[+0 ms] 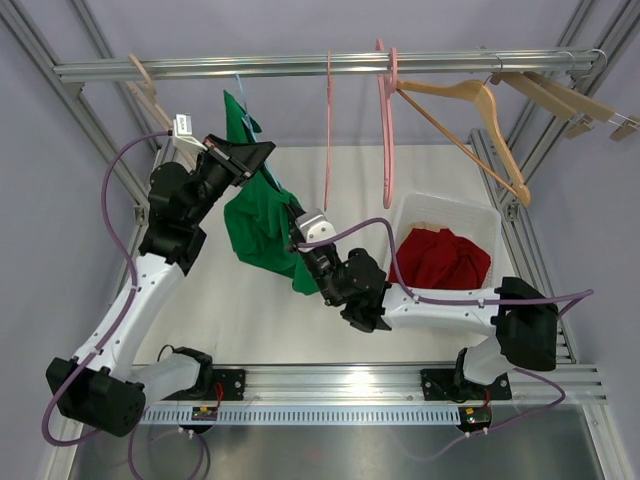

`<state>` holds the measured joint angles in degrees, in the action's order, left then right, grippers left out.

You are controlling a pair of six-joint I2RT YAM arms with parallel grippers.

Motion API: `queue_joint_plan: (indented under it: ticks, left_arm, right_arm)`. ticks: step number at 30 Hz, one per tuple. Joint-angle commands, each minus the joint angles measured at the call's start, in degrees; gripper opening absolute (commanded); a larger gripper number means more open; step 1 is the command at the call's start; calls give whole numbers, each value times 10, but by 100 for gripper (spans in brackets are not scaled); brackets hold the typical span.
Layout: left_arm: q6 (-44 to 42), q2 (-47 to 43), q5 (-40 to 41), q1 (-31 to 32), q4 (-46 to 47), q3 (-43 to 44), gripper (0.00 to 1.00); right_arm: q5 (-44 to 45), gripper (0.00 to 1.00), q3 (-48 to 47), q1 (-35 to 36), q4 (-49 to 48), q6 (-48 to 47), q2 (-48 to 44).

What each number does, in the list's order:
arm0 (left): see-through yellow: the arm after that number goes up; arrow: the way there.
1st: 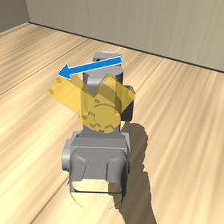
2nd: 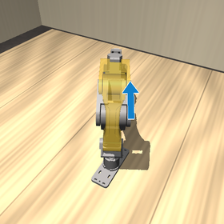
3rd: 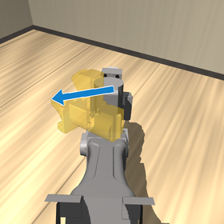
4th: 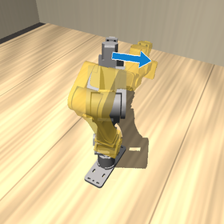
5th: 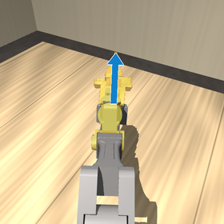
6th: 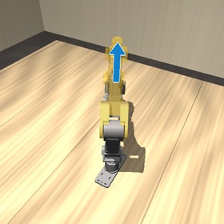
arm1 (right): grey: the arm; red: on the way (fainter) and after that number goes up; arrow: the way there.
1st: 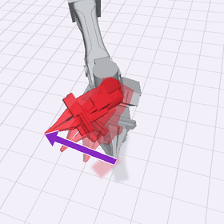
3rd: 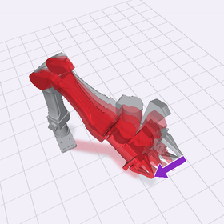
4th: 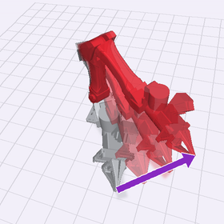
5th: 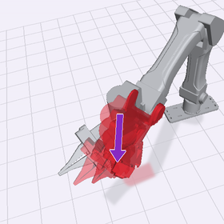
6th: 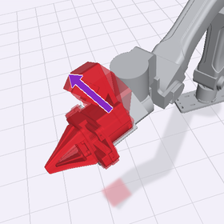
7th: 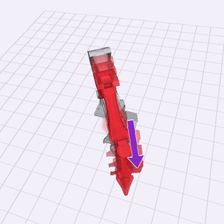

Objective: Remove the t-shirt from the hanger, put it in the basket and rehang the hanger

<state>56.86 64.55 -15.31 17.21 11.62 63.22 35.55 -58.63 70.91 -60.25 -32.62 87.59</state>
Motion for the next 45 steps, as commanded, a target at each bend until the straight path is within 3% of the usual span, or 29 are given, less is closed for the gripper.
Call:
queue_joint_plan:
  ticks: [1,5,6,9,13,24,25,29,30,32,33,42,45]
  left_arm:
    - [-16,-43,-9,-2,36,-12,0]
    - [-30,-102,-18,-2,3,-16,0]
    - [-31,-112,-21,-2,-1,-18,0]
    - [-25,-147,-31,-2,-10,-29,0]
    - [-6,-177,-38,-2,-3,-45,0]
    - [3,-209,-55,-2,-13,-54,0]
    - [5,-211,-56,-2,-12,-58,0]
    - [13,-224,-74,-2,-12,-66,0]
    - [9,-227,-80,-2,-26,-64,0]
    - [-3,-244,-84,-2,-44,-57,0]
    - [-13,-248,-89,-2,-63,-54,0]
    - [-46,-294,-156,-2,-161,21,0]
    - [-67,-301,-167,-2,-187,62,0]
  right_arm:
    - [14,1,-2,28,-23,21,-46]
    - [12,34,22,49,133,143,-115]
    - [8,51,32,53,158,164,-130]
    - [-10,76,50,60,249,245,-183]
    - [-60,98,69,68,333,322,-223]
    - [-95,100,77,145,395,378,-203]
    - [-85,99,77,149,383,369,-197]
    - [-18,73,60,155,389,361,-169]
    - [-13,48,59,155,391,360,-168]
    - [-9,23,59,156,393,367,-167]
    - [-11,2,59,157,397,374,-166]
    - [47,0,59,279,508,421,-166]
    - [114,0,62,319,554,443,-160]
